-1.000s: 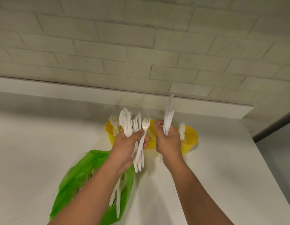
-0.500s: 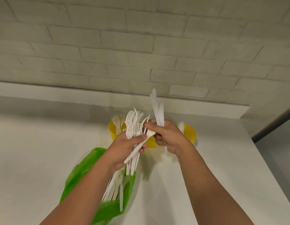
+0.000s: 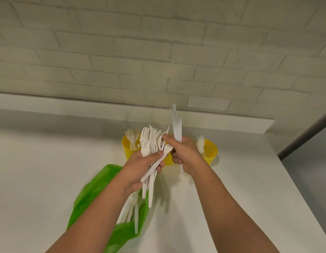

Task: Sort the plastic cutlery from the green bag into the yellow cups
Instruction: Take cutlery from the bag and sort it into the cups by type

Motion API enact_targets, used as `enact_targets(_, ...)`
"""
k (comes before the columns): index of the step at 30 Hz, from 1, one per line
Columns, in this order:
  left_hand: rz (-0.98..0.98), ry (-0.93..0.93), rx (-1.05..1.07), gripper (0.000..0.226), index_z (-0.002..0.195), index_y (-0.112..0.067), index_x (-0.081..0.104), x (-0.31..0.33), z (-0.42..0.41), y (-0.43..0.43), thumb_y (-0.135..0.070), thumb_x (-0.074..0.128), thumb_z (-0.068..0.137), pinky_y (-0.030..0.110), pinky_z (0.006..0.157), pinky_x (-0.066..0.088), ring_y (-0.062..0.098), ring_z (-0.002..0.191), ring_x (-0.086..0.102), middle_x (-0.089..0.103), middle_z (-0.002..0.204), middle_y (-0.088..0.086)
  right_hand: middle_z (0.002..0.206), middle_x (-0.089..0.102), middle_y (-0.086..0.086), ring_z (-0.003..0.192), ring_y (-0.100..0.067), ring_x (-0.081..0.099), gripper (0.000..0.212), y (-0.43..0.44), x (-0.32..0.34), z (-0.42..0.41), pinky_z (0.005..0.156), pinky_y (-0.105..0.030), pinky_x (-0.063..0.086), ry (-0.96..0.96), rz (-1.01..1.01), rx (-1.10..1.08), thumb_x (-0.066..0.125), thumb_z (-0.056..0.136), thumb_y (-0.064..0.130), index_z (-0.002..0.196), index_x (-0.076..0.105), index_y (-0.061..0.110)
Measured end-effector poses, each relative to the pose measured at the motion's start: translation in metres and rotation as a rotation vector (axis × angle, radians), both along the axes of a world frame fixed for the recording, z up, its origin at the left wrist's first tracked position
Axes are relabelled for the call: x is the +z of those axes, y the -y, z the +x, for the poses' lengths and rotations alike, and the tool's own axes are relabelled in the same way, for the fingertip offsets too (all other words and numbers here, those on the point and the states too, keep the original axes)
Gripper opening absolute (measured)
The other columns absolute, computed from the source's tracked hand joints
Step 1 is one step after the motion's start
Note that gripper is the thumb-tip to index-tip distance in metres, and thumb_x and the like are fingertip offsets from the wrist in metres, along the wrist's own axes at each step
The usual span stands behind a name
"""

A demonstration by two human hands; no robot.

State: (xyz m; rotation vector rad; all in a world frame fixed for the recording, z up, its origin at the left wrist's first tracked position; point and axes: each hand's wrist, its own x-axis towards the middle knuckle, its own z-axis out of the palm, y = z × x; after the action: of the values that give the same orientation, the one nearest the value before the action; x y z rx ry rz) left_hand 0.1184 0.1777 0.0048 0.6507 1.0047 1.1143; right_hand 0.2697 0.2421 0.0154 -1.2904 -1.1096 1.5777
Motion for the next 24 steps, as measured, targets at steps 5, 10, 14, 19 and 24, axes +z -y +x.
enact_targets(5, 0.013, -0.043, 0.007, 0.025, 0.118, 0.002, 0.07, -0.002, -0.001, 0.001, -0.01, 0.068, 0.097, 0.026, 0.058, 0.056, 0.02, 0.067, 0.065, 0.068, 0.093, 0.02, 0.062, 0.044, -0.008, 0.043, -0.013, 0.029, 0.021, -0.004, -0.003, -0.007, 0.042, -0.024, 0.021, 0.09, 0.006, -0.093, 0.071, 0.091, 0.027, 0.081, 0.072, 0.009)
enact_targets(10, 0.001, -0.102, -0.026, 0.022, 0.115, -0.001, 0.071, -0.001, 0.0, 0.001, -0.014, 0.067, 0.098, 0.022, 0.052, 0.05, 0.017, 0.061, 0.059, 0.072, 0.09, 0.012, 0.049, 0.041, 0.005, 0.043, -0.015, 0.033, 0.021, -0.013, -0.007, -0.011, 0.043, -0.025, 0.027, 0.194, 0.055, -0.225, 0.061, 0.093, 0.023, 0.075, 0.071, 0.019)
enact_targets(14, -0.033, -0.074, -0.077, 0.024, 0.117, -0.002, 0.07, -0.003, -0.001, 0.004, -0.015, 0.066, 0.098, 0.021, 0.053, 0.047, 0.015, 0.062, 0.057, 0.074, 0.099, 0.014, 0.059, 0.049, 0.002, 0.047, -0.014, 0.041, 0.026, -0.023, -0.003, -0.004, 0.039, -0.019, 0.03, 0.192, 0.113, -0.356, 0.052, 0.099, 0.023, 0.078, 0.066, 0.018)
enact_targets(19, -0.07, -0.064, -0.107, 0.026, 0.12, -0.005, 0.07, -0.01, -0.005, 0.005, -0.017, 0.067, 0.097, 0.022, 0.055, 0.047, 0.015, 0.062, 0.055, 0.075, 0.105, 0.016, 0.071, 0.062, -0.01, 0.049, -0.018, 0.045, 0.025, -0.035, 0.001, 0.012, 0.042, -0.023, 0.033, 0.008, 0.073, -0.491, 0.04, 0.105, 0.023, 0.087, 0.053, 0.012)
enact_targets(24, -0.101, -0.017, -0.04, 0.028, 0.115, -0.006, 0.069, -0.015, -0.004, 0.005, -0.025, 0.07, 0.094, 0.021, 0.052, 0.044, 0.013, 0.058, 0.049, 0.071, 0.092, 0.01, 0.077, 0.067, -0.012, 0.067, -0.024, 0.067, 0.018, -0.034, 0.004, 0.021, 0.055, -0.029, 0.053, -0.164, 0.096, -0.603, 0.037, 0.108, 0.024, 0.1, 0.049, 0.014)
